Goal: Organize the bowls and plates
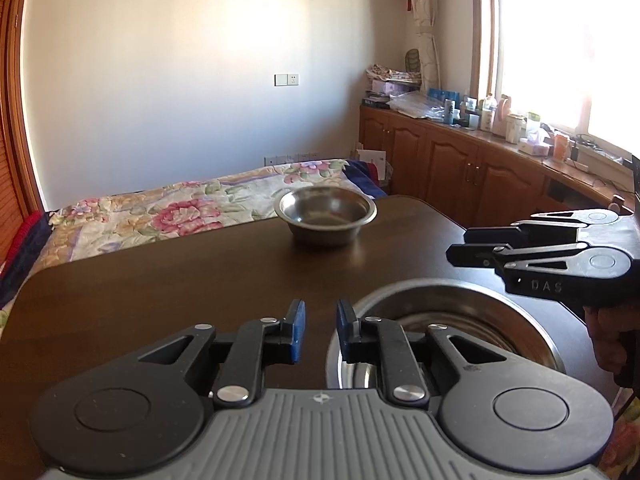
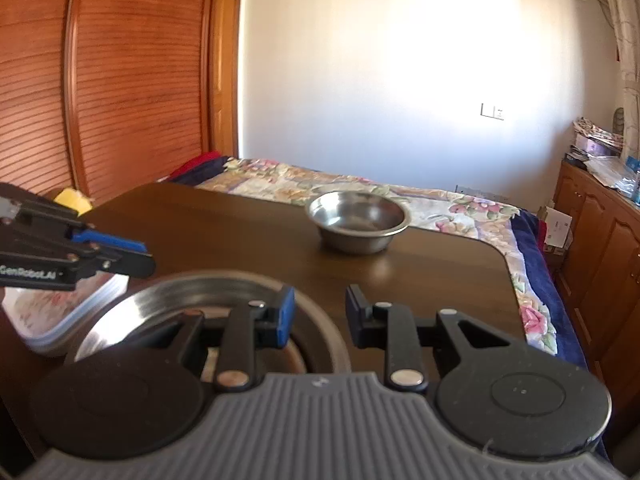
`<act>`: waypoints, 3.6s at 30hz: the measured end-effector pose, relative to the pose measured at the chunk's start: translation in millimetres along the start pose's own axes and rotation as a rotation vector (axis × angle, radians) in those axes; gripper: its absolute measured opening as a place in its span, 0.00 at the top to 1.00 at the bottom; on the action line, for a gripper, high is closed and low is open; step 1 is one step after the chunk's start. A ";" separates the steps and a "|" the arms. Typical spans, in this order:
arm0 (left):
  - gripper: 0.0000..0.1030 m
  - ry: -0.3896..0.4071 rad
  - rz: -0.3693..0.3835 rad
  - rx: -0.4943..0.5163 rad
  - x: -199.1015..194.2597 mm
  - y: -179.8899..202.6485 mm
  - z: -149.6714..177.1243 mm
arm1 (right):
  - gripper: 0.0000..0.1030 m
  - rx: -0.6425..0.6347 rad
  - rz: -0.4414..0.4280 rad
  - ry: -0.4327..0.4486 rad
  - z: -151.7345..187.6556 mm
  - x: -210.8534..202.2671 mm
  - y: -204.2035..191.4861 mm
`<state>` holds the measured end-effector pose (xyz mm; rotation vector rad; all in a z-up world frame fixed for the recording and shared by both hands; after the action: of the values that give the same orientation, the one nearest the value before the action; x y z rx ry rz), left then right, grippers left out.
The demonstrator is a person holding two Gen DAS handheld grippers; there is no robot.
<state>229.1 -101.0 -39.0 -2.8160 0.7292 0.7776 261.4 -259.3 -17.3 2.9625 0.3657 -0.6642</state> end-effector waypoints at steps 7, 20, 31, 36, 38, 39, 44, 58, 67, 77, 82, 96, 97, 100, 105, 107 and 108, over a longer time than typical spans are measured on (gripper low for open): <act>0.51 0.007 -0.028 -0.002 13.7 -8.5 -20.7 | 0.71 0.054 0.010 0.018 -12.3 13.4 25.6; 0.08 0.018 -0.054 0.038 51.5 -11.9 -56.5 | 0.58 0.057 0.043 0.021 -29.5 32.6 57.0; 0.06 0.017 -0.030 0.034 91.8 -22.4 -83.7 | 0.19 0.051 0.025 0.029 -49.9 65.6 69.9; 0.06 -0.006 -0.035 0.053 115.1 -24.9 -84.6 | 0.04 0.064 0.041 0.029 -54.0 83.6 80.4; 0.06 -0.019 -0.034 0.043 125.0 -28.8 -83.8 | 0.04 0.077 0.046 0.016 -52.7 92.8 84.8; 0.06 -0.027 -0.036 0.037 130.1 -30.2 -83.0 | 0.04 0.082 0.048 0.013 -51.6 97.2 86.4; 0.07 -0.048 -0.042 0.039 150.6 -33.6 -82.0 | 0.04 0.141 0.002 0.008 -45.3 118.8 91.3; 0.41 -0.130 -0.008 -0.021 192.3 -42.0 -78.4 | 0.41 0.221 -0.044 -0.080 -24.8 158.6 80.0; 0.68 -0.148 0.002 -0.022 202.2 -40.3 -73.2 | 0.63 0.241 -0.093 -0.095 -22.5 161.0 73.5; 0.82 -0.188 0.002 -0.023 209.8 -41.6 -64.0 | 0.78 0.189 -0.107 -0.097 -23.5 159.2 62.9; 0.82 -0.178 -0.010 -0.009 206.2 -37.5 -63.8 | 0.83 0.204 -0.116 -0.093 -23.2 159.1 66.2; 0.86 -0.157 -0.030 -0.001 190.9 -36.7 -73.8 | 0.87 0.201 -0.124 -0.057 -27.5 157.0 64.2; 0.87 -0.153 -0.031 -0.002 188.4 -36.4 -75.2 | 0.87 0.202 -0.125 -0.052 -28.7 156.2 64.6; 0.87 -0.138 -0.031 0.000 180.4 -34.1 -79.1 | 0.89 0.210 -0.135 -0.038 -33.5 153.7 66.1; 0.87 -0.112 -0.041 0.005 165.3 -32.1 -87.0 | 0.90 0.201 -0.135 -0.016 -41.4 144.8 64.3; 0.87 -0.101 -0.038 0.007 157.8 -30.3 -91.0 | 0.90 0.197 -0.134 -0.009 -44.0 141.1 62.6; 0.87 -0.093 -0.037 0.008 153.6 -29.2 -93.2 | 0.90 0.195 -0.134 -0.007 -45.4 139.4 61.9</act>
<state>400.4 -162.6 -37.8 -2.7563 0.6620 0.8902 417.8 -283.4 -34.5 3.1394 0.5316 -0.7659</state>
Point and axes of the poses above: each gripper's, at about its wrist camera, not at the fingertips, and x roughly the way its jaws point, y to its right, z to its underside, the point moved 7 cm from there along x, roughly the way its jaws point
